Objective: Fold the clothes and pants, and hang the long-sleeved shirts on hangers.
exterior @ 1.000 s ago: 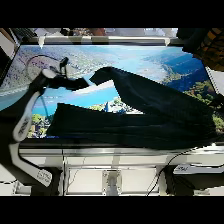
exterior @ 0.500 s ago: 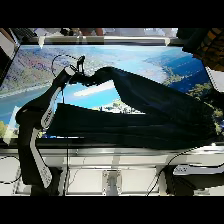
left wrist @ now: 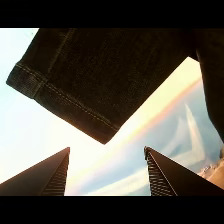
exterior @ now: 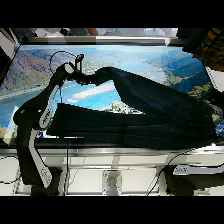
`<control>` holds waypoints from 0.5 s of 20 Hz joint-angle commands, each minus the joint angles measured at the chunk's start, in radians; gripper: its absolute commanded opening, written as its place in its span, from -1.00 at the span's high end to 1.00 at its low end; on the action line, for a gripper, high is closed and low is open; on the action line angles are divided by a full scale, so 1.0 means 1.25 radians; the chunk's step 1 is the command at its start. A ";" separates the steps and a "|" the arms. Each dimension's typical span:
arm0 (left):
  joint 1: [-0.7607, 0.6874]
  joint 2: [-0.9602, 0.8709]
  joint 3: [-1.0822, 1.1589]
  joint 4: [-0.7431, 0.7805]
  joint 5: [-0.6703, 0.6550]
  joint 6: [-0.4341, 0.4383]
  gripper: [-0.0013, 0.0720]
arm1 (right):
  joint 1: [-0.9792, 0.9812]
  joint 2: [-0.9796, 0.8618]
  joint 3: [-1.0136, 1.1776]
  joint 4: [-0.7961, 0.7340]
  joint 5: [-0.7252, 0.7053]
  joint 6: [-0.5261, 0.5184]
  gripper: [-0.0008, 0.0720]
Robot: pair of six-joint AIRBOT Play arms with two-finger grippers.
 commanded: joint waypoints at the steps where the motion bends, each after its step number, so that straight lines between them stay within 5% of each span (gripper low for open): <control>1: -0.016 -0.027 0.002 0.028 0.009 -0.009 -0.37 | 0.001 0.001 0.001 0.001 -0.003 0.001 -0.35; 10: -0.049 -0.049 0.003 -0.005 0.135 -0.013 0.04 | 0.001 0.001 0.001 0.014 -0.002 0.007 -0.35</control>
